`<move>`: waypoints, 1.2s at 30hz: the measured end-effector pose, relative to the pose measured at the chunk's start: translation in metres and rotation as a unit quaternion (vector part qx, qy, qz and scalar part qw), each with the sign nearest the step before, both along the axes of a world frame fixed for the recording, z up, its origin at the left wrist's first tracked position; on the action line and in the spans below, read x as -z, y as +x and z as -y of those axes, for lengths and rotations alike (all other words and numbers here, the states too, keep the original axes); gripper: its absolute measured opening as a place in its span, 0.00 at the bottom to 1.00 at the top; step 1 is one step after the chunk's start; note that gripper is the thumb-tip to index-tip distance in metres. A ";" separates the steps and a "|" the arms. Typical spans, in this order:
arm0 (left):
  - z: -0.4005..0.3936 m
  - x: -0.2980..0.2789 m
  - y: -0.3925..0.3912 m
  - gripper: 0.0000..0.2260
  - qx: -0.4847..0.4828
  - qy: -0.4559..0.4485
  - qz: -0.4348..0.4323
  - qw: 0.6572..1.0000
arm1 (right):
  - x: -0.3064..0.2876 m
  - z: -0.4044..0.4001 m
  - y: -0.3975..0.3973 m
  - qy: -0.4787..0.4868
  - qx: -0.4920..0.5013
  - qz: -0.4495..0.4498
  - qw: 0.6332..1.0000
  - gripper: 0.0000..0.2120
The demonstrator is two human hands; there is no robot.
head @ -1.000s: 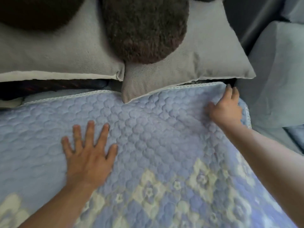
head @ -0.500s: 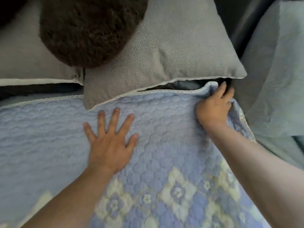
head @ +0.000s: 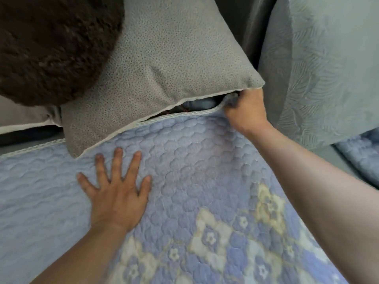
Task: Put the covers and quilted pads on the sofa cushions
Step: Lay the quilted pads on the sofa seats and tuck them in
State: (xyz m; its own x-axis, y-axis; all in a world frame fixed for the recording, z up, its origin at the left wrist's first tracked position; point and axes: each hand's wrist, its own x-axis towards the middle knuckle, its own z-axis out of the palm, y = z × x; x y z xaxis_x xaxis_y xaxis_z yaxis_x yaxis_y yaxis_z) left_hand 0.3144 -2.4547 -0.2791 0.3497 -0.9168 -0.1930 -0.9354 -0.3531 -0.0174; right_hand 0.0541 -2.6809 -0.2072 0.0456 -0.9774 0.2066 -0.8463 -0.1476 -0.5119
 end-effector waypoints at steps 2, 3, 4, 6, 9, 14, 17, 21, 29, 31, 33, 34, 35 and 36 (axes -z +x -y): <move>0.000 -0.001 0.000 0.29 0.001 0.004 -0.003 1.000 | -0.003 0.006 -0.001 0.142 0.027 0.078 0.986 0.28; -0.001 -0.001 0.000 0.29 0.001 0.003 -0.005 1.000 | 0.000 -0.004 -0.004 0.181 0.024 0.068 0.981 0.27; -0.001 -0.001 0.001 0.30 0.001 0.002 -0.006 1.000 | 0.004 -0.021 -0.008 0.174 -0.009 0.006 0.985 0.23; -0.001 -0.001 0.002 0.30 0.000 0.003 -0.006 1.000 | 0.016 -0.067 -0.017 0.085 -0.128 -0.158 0.975 0.18; 0.000 -0.004 0.001 0.30 0.001 0.010 -0.017 1.000 | 0.019 -0.114 -0.041 0.034 -0.259 -0.251 0.932 0.14; 0.000 -0.007 0.001 0.31 0.002 0.017 -0.013 1.000 | -0.020 -0.095 -0.037 0.053 -0.089 -0.266 0.958 0.14; 0.000 -0.007 0.000 0.30 0.004 0.011 -0.011 1.000 | -0.023 -0.044 -0.005 0.144 0.008 -0.299 0.943 0.15; -0.001 -0.002 0.000 0.30 0.013 -0.015 -0.003 1.000 | -0.003 0.019 0.020 0.288 0.040 -0.293 0.911 0.26; -0.002 0.011 0.003 0.29 0.019 -0.033 0.015 0.999 | 0.030 0.020 0.008 0.074 0.046 -0.239 0.967 0.13; -0.002 0.010 0.002 0.29 0.012 -0.031 0.018 0.999 | 0.033 0.001 0.001 -0.036 -0.003 -0.260 0.965 0.12; -0.002 0.009 0.002 0.29 0.007 -0.031 0.022 0.999 | 0.025 -0.030 -0.009 -0.118 -0.043 -0.247 0.961 0.17; -0.002 0.008 0.001 0.30 0.007 -0.024 0.023 0.999 | 0.022 -0.049 -0.017 -0.136 -0.063 -0.232 0.961 0.20; -0.003 0.006 0.000 0.30 0.005 -0.014 0.022 1.000 | 0.021 -0.070 -0.026 -0.137 -0.082 -0.220 0.962 0.22; -0.003 0.002 -0.001 0.30 -0.001 -0.003 0.019 1.000 | 0.022 -0.087 -0.035 -0.120 -0.098 -0.220 0.963 0.24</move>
State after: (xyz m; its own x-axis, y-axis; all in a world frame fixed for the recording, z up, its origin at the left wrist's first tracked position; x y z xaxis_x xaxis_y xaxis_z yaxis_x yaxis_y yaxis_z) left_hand 0.3131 -2.4515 -0.2807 0.3586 -0.9171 -0.1740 -0.9334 -0.3552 -0.0518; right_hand 0.0188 -2.5937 -0.2297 0.3590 -0.8675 0.3444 -0.9171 -0.3963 -0.0422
